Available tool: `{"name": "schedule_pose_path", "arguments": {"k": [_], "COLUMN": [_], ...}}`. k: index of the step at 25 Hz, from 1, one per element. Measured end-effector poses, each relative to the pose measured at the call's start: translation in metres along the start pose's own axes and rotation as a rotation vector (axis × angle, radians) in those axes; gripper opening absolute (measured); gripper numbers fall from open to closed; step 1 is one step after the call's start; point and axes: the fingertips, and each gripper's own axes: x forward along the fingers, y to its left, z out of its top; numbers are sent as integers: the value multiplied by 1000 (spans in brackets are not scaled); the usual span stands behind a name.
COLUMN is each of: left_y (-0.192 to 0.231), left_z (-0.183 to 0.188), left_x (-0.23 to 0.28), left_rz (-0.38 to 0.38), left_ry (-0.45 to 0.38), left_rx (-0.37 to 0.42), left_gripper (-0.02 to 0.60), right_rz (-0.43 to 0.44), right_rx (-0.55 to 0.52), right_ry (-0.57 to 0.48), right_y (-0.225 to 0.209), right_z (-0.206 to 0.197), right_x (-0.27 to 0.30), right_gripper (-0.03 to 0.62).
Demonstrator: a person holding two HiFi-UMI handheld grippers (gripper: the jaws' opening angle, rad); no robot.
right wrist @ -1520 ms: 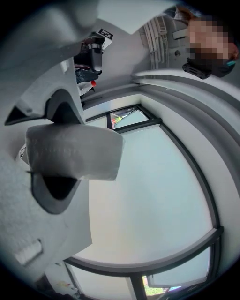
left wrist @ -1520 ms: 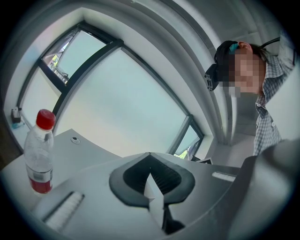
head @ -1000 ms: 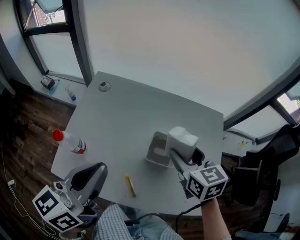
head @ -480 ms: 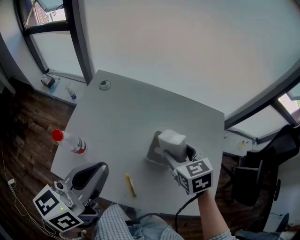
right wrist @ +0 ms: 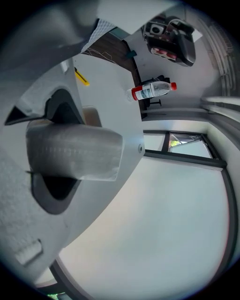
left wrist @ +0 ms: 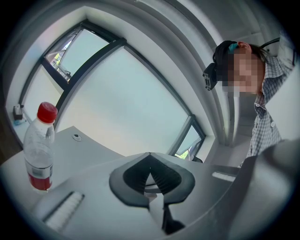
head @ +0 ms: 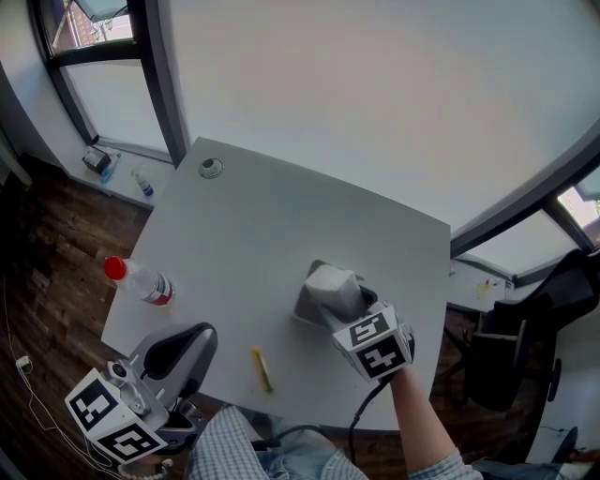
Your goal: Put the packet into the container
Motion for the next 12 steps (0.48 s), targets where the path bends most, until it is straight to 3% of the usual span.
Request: {"name": "schedule_pose_path", "arguments": {"k": [4,12], "left_y": [0,-1], "left_z": [-2,-1], "left_x": [-1,-1], "left_rz": [0,-1], "left_ry": [-1,-3], "left_rx": [-2,-7], "left_gripper": [3,3], "right_rz": [4,-3], "right_rx": [-75,-112], "right_ry": [57,107], "right_y": [4,1], "right_z": [-3,-2], "right_x": [8,11], "right_gripper": [284,284]}}
